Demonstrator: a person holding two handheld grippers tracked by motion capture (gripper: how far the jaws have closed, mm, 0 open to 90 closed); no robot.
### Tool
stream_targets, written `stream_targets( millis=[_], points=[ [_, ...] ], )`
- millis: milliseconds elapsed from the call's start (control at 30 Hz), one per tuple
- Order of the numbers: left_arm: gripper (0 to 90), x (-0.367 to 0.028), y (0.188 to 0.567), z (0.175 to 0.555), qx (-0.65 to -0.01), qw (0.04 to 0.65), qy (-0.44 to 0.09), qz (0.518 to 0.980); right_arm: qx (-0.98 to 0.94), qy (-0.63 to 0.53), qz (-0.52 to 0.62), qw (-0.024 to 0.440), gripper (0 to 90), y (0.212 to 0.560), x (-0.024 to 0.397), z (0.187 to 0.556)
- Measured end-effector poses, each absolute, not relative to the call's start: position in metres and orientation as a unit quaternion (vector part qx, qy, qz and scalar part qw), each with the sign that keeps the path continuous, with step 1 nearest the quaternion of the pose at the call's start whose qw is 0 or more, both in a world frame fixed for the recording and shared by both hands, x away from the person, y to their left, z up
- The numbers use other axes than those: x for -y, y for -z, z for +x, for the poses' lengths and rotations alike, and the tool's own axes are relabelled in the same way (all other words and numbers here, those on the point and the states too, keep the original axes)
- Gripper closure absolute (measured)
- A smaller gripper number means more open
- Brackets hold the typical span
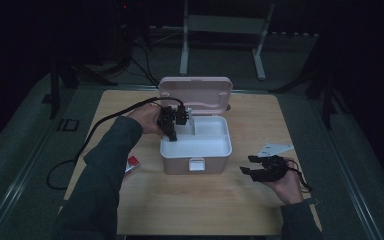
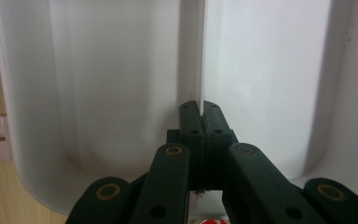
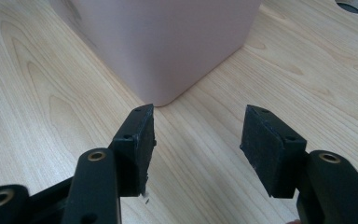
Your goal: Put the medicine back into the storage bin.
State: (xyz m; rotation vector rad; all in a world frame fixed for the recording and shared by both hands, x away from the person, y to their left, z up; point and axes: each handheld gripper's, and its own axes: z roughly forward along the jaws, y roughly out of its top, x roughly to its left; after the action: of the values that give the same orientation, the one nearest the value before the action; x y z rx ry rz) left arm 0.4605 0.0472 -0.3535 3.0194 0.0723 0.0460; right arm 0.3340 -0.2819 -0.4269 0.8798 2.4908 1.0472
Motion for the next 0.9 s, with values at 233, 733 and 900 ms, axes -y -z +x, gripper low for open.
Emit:
stream_targets(
  millis=[233, 733, 900],
  points=[
    [89.5, -0.049, 0.351, 0.458, -0.022, 0.066, -0.021, 0.997, -0.866, -0.365, 0.309, 0.149, 43.9, 0.427, 0.283, 0.333],
    [89.6, -0.068, 0.326, 0.450, -0.031, 0.120, -0.030, 0.992, -0.866, -0.365, 0.308, 0.148, 43.9, 0.428, 0.282, 0.334],
    [89.5, -0.089, 0.308, 0.440, -0.041, 0.141, -0.034, 0.989, -0.867, -0.364, 0.308, 0.147, 43.9, 0.428, 0.281, 0.334]
  ],
)
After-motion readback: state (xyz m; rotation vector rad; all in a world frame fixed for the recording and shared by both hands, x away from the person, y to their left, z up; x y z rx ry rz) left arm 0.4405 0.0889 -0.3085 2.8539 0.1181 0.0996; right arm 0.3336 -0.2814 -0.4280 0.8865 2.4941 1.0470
